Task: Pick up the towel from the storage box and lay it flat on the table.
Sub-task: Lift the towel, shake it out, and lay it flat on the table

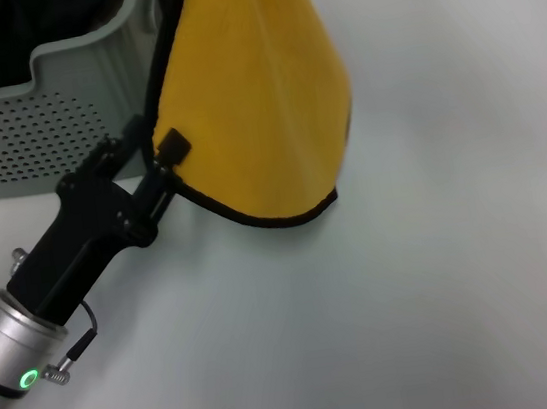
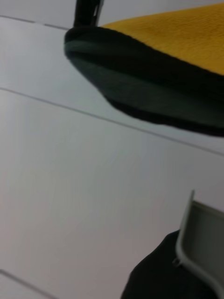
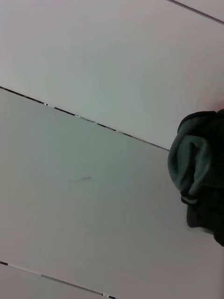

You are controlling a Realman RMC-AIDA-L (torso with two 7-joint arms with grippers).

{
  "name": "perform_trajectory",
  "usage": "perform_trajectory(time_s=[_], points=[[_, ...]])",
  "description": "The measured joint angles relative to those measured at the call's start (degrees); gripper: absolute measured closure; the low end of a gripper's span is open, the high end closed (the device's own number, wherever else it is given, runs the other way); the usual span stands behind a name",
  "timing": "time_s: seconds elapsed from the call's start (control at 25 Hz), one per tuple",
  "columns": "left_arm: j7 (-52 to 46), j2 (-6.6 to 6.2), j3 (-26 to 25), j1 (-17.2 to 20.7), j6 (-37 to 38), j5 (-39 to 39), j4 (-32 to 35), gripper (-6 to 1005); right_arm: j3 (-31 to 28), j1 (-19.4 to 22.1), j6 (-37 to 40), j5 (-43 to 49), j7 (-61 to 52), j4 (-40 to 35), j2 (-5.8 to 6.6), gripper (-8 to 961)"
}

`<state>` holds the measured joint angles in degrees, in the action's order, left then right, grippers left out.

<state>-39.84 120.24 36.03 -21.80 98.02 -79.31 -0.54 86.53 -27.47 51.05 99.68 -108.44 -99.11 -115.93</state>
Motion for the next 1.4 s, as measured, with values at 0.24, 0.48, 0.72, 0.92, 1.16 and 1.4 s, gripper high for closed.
perform_trajectory(time_s=[0.24, 0.48, 0.72, 0.92, 1.16, 1.4], points=[[-2.38, -0.20, 1.00, -0.09, -0.31, 0.03, 0.89, 511, -0.06, 0.95, -0.63, -0.89, 1.26, -0.16, -0.12, 935], [-6.71, -0.44, 2.90, 1.15, -0.27, 0.02, 4.31, 511, -0.60, 2.00, -0.78, -2.97, 3.35, -0.65, -0.08, 935], [-7.91, -0.45, 3.06, 1.46, -0.21, 0.38, 4.82, 510, -0.71, 2.07, -0.66, -3.08, 3.44, -0.71, -0.09, 934], [-8.21, -0.45, 3.01, 1.49, -0.23, 0.46, 5.02, 565, -0.75, 2.07, -0.46, -3.10, 3.47, -0.69, -0.09, 934], [-10.40, -0.51, 3.10, 0.83, -1.60, 0.09, 5.35, 648, -0.43, 2.07, -0.37, -3.14, 3.89, -0.60, -0.14, 934], [-12.13, -0.50, 3.15, 0.71, -2.67, 0.09, 5.37, 781, -0.24, 2.07, -0.34, -3.18, 4.00, -0.62, -0.17, 933]])
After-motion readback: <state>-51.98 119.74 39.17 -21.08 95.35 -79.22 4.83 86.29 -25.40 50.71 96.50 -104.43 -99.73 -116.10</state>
